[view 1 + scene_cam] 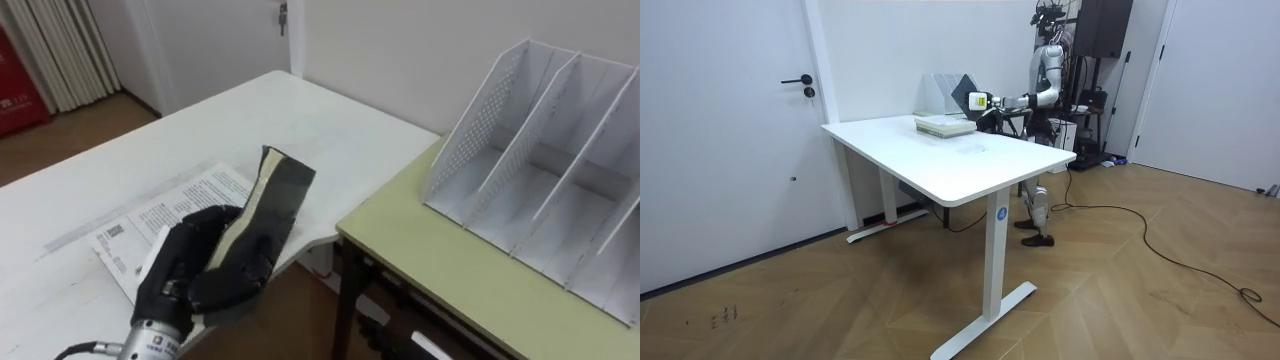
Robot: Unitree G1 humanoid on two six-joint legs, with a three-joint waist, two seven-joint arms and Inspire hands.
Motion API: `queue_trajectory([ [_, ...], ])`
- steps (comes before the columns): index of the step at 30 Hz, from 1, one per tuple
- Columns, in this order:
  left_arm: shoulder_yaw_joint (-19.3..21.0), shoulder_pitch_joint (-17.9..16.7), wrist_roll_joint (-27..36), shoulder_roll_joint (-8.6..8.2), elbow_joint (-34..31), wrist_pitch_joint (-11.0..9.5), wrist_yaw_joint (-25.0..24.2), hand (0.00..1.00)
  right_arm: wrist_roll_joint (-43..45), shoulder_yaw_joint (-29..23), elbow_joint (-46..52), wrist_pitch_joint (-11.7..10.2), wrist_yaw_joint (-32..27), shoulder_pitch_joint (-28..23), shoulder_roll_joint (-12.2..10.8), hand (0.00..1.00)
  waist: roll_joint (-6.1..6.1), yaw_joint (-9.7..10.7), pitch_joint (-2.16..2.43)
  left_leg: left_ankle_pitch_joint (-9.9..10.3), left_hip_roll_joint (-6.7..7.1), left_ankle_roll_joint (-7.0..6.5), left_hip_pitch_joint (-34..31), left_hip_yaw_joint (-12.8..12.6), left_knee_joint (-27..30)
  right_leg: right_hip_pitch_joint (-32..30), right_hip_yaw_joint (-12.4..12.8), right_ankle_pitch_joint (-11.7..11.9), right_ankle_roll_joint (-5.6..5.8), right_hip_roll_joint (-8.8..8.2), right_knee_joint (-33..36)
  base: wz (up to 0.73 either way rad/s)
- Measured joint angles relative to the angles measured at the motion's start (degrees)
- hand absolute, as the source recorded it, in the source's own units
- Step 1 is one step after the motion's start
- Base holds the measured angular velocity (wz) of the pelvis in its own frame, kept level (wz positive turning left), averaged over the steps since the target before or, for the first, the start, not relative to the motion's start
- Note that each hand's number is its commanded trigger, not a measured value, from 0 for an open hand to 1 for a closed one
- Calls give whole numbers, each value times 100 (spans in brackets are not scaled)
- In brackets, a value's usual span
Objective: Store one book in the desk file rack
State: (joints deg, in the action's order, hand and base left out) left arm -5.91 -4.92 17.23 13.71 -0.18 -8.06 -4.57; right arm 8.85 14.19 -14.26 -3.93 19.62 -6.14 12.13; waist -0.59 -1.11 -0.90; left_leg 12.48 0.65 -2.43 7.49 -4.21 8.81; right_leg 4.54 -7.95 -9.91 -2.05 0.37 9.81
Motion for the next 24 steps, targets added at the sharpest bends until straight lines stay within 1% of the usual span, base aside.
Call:
queue_trajectory([
  [2, 0, -7, 157, -4, -1, 4, -126, 100, 2, -1, 72, -2, 74, -2, 9, 0, -11, -37, -3, 0, 0, 0, 1, 13, 1, 0, 3, 0, -1, 0, 1, 0],
  [5, 7, -34, 433, -18, -1, 22, -357, 100, -1, -64, 173, -3, 108, -15, 45, 0, -26, -66, 4, 0, 2, 0, 0, 22, 14, 2, 4, 0, 0, -5, 0, 0],
  [8, 46, -76, 860, -39, -1, 24, -524, 100, -238, -291, 416, -6, 109, -13, 37, 0, -56, -90, 15, 0, 4, 0, 8, 11, 19, 2, 32, 0, 0, -4, 0, -5],
  [10, 77, -138, 1227, -37, -1, 24, -644, 100, -500, -483, 684, -71, 98, -14, 7, 0, -69, -67, 22, 0, 5, 0, 11, 11, 35, 2, 68, 0, 0, -3, -2, -8],
  [11, 85, -147, 1273, -39, -1, 24, -692, 100, -547, -533, 733, -107, 99, -14, -1, 0, -69, -65, 22, 0, 5, 0, 10, 11, 35, 2, 70, 0, 0, -3, -2, -4],
  [13, 123, -148, 1355, -39, -1, 24, -947, 100, -665, -694, 943, -144, 103, -13, -25, 0, -68, -53, 22, 0, 5, 0, 7, 11, 36, -2, 77, 0, 0, -1, -1, 0],
  [16, 146, -147, 1489, -39, -12, 24, -1178, 100, -743, -826, 1116, -151, 117, -13, -81, 0, -64, -38, 24, 0, 5, 0, 2, 11, 38, -15, 96, 0, 0, 1, -1, -3],
  [20, 148, -147, 1741, -39, -12, 30, -1329, 100, -1049, -838, 1152, -151, 133, -12, -86, 0, -58, -54, 26, 0, 4, 0, 17, 14, 37, -6, 142, 1, -1, 6, 0, -6],
  [23, 138, -145, 2028, -40, -11, 40, -1483, 100, -1443, -841, 1168, -150, 233, -1, -85, 0, -40, 5, 20, 0, 4, 0, 47, 12, 38, 31, 133, 1, 0, 5, -4, 0],
  [24, 137, -145, 2208, -40, -4, 53, -1550, 100, -1657, -855, 1168, -149, 296, 26, -92, 0, -30, 26, 15, 0, 5, 0, 64, 12, 37, 42, 135, 1, 0, 5, -4, 0],
])
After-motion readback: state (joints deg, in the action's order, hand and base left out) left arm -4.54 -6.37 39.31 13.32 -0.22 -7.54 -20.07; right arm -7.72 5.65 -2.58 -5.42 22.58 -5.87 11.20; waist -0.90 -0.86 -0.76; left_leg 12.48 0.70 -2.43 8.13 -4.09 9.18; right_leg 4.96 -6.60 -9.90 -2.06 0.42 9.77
